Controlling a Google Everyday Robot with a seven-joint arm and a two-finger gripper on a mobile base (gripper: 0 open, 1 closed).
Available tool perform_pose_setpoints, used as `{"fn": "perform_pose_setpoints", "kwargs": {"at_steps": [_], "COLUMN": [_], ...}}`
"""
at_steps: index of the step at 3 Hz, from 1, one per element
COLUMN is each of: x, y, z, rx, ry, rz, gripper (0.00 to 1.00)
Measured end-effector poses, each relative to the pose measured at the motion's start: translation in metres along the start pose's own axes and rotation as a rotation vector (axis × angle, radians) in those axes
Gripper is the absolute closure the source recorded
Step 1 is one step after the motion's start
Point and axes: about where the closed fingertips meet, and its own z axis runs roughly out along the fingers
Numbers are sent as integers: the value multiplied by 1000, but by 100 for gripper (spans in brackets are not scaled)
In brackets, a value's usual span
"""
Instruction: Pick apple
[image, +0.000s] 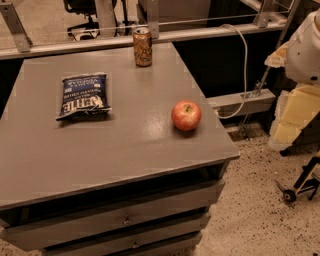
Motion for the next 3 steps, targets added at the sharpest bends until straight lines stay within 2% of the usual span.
{"fn": "perform_pose_setpoints", "kwargs": {"at_steps": [1,3], "x": [-3,-66], "y": [0,2], "z": [2,57], "rx": [-2,-73], "ry": [-15,-326], "rz": [-4,-58], "gripper": [0,0]}}
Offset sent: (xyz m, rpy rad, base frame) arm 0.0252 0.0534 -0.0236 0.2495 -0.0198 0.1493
